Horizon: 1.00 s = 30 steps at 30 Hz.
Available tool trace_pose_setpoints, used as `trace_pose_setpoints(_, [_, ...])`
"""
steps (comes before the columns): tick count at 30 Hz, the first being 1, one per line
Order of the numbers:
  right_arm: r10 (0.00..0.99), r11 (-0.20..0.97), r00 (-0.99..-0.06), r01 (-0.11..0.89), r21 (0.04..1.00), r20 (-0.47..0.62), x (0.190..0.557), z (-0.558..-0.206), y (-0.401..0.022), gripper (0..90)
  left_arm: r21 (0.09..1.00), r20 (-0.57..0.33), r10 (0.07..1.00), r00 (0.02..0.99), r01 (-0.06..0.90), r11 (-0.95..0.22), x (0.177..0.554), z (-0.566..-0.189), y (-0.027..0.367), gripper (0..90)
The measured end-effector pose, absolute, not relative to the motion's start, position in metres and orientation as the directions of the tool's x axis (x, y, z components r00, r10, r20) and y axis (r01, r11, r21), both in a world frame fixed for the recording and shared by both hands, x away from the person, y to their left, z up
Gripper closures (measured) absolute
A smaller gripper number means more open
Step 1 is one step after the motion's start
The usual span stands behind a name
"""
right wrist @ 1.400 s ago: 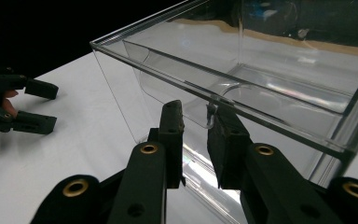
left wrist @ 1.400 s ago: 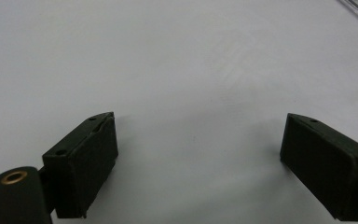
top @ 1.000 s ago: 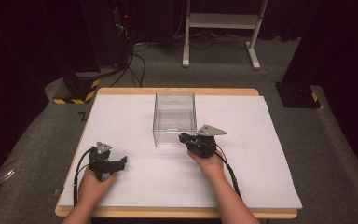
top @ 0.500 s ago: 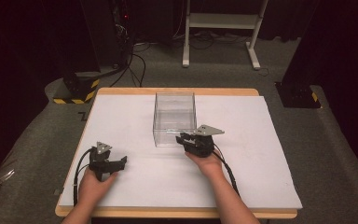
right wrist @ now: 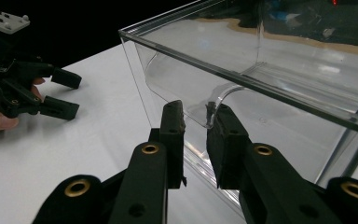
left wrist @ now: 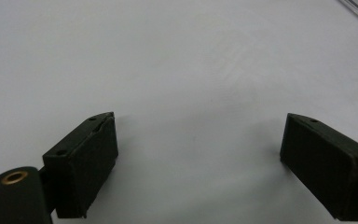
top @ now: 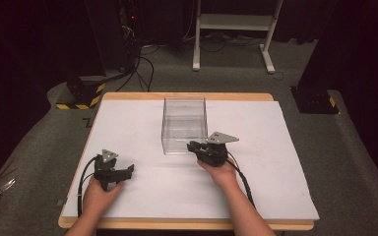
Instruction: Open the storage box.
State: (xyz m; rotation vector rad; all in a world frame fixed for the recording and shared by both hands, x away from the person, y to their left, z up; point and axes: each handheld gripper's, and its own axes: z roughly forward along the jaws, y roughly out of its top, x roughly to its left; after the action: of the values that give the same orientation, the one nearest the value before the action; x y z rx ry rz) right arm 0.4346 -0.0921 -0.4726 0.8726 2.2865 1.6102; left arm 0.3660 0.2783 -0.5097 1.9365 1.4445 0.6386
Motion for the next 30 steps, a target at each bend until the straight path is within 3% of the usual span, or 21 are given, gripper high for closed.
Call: trace_pose_setpoints(30, [0.522, 0.231, -0.837, 0.324, 0.917, 0.164, 0.383, -0.475, -0.103, 79.7, 0.729, 0.01, 0.96, 0.281, 0.655, -0.2, 0.366, -0.51, 0.278, 11.4])
